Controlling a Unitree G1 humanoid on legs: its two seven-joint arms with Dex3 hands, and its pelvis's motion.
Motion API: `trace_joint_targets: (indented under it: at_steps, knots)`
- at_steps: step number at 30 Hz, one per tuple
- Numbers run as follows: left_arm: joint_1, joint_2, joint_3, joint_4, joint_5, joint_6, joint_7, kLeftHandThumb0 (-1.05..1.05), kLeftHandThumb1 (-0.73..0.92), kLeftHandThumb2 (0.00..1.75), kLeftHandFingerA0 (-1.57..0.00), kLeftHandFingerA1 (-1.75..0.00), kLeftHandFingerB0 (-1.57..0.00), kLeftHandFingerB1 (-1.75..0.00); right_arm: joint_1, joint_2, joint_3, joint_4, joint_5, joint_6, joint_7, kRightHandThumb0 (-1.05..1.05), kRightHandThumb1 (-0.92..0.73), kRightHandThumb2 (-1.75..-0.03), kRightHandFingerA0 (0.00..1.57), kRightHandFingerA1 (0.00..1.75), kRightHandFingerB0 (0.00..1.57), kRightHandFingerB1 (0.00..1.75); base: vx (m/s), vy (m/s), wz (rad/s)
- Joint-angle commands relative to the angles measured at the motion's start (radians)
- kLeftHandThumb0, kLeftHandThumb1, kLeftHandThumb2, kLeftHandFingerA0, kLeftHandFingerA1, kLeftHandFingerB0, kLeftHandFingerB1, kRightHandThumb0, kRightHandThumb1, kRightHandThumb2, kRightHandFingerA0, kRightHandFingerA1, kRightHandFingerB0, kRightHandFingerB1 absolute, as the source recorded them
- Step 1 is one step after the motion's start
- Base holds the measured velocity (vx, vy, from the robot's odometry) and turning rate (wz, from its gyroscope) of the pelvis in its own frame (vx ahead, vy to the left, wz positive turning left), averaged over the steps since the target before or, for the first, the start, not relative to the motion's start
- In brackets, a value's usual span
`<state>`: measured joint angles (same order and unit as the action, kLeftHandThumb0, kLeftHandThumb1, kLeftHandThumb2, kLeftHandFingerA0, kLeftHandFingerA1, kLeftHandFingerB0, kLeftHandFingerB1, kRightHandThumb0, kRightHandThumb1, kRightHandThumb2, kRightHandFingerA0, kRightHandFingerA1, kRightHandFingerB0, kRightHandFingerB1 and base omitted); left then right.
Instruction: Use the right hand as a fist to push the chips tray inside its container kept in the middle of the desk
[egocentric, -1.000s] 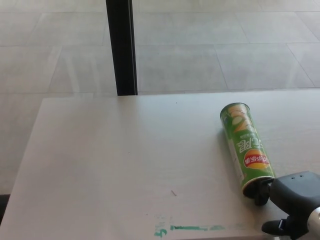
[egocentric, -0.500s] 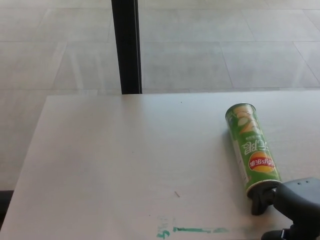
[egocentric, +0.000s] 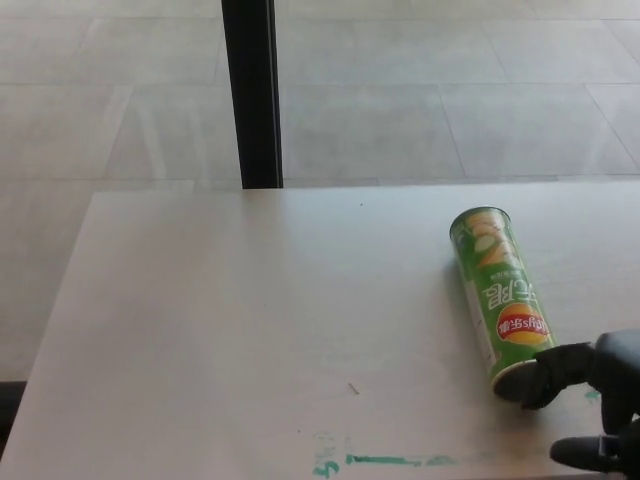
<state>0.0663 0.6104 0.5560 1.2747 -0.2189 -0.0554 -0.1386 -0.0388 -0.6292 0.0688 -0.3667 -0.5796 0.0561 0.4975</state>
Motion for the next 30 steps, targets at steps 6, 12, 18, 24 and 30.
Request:
trace_joint_targets:
  at_steps: [6,12,18,24,30]
  knots:
    - [0.024,0.006,0.007,0.014,-0.016,-0.011,0.0,-0.78,0.92,0.7,-0.54,-0.65,-0.43,-0.5,0.097,0.068,-0.657,0.095,0.514,-0.032,-0.03,-0.69,-0.73,-0.61,0.85,1.13,0.55,0.73,0.0,0.0,0.0]
    - [0.031,0.002,0.011,0.011,-0.02,-0.016,-0.006,-0.83,0.92,0.68,-0.57,-0.74,-0.45,-0.51,0.115,0.113,-0.809,0.334,0.499,-0.132,-0.19,-0.66,-0.73,-0.62,0.83,1.28,0.5,0.75,0.0,0.0,0.0]
    - [0.03,-0.006,0.016,0.013,-0.023,-0.016,-0.004,-0.79,0.72,1.12,-0.51,-0.71,-0.35,-0.58,0.036,0.121,-0.881,0.689,0.493,-0.24,-0.374,-0.64,-0.77,-0.67,0.71,1.39,0.46,0.68,0.0,0.0,0.0]
    - [0.024,-0.01,0.02,0.012,-0.027,-0.006,0.006,-0.8,0.92,0.67,-0.56,-0.68,-0.43,-0.48,0.015,0.099,-0.913,1.047,0.475,-0.356,-0.555,-0.51,-0.78,-0.67,0.71,1.43,0.39,0.66,0.0,0.0,0.0]
    - [0.021,-0.008,0.016,0.012,-0.02,-0.011,0.004,-0.8,0.92,0.68,-0.54,-0.66,-0.41,-0.48,-0.025,0.108,-0.99,1.239,0.568,-0.341,-0.586,-0.57,-0.78,-0.68,0.67,1.48,0.38,0.69,0.0,0.0,0.0]
